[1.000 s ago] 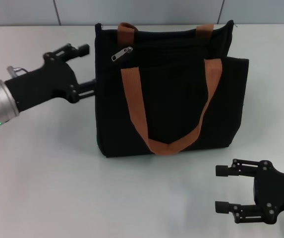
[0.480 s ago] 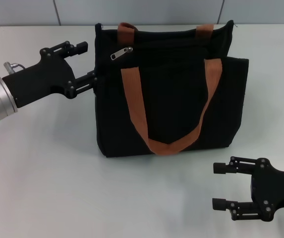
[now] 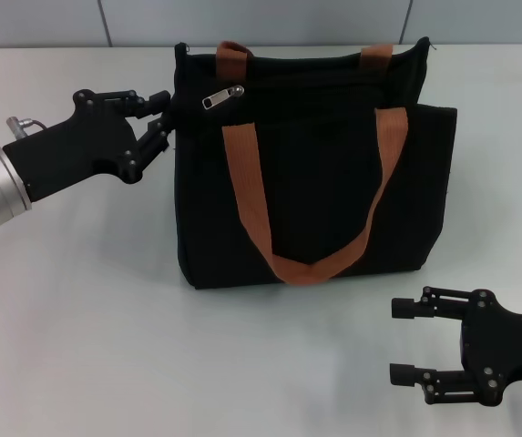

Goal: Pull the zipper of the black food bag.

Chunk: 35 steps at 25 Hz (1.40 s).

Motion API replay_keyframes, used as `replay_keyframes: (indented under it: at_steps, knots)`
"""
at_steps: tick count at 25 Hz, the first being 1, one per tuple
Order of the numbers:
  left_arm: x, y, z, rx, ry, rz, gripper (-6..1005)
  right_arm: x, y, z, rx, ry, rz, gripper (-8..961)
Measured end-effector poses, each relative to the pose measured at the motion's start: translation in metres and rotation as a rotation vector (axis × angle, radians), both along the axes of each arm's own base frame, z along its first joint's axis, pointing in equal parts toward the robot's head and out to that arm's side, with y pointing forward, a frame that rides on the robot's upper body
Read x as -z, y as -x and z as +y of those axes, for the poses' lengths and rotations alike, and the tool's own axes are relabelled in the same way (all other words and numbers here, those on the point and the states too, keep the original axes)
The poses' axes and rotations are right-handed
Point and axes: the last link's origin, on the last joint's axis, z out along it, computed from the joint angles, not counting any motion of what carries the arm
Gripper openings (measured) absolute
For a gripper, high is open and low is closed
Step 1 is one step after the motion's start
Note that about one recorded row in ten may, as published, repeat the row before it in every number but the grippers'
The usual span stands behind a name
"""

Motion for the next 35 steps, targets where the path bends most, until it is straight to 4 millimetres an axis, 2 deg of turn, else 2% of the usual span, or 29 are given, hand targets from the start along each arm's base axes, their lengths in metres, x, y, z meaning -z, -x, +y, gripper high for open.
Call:
replay_keyframes:
  at_steps: [10,16,29,35]
  knots:
    - [-0.001,-0.002,-0.001,0.014,0.006,-0.006,131,0.000,0.000,0.000,0.002,0.004,0.004,789]
    - [-0.001,-0.002,-0.001,0.017,0.005,-0.005,17,0.001,0.001,-0.001,0.003,0.006,0.005,789]
    - [-0.010,-0.009,-0.019,0.108,0.038,-0.076,17,-0.002,0.004,0.000,-0.004,0.002,0.029,789]
    - [-0.009,-0.008,-0.021,0.100,0.039,-0.079,17,-0.003,0.007,0.003,-0.013,0.004,0.036,790]
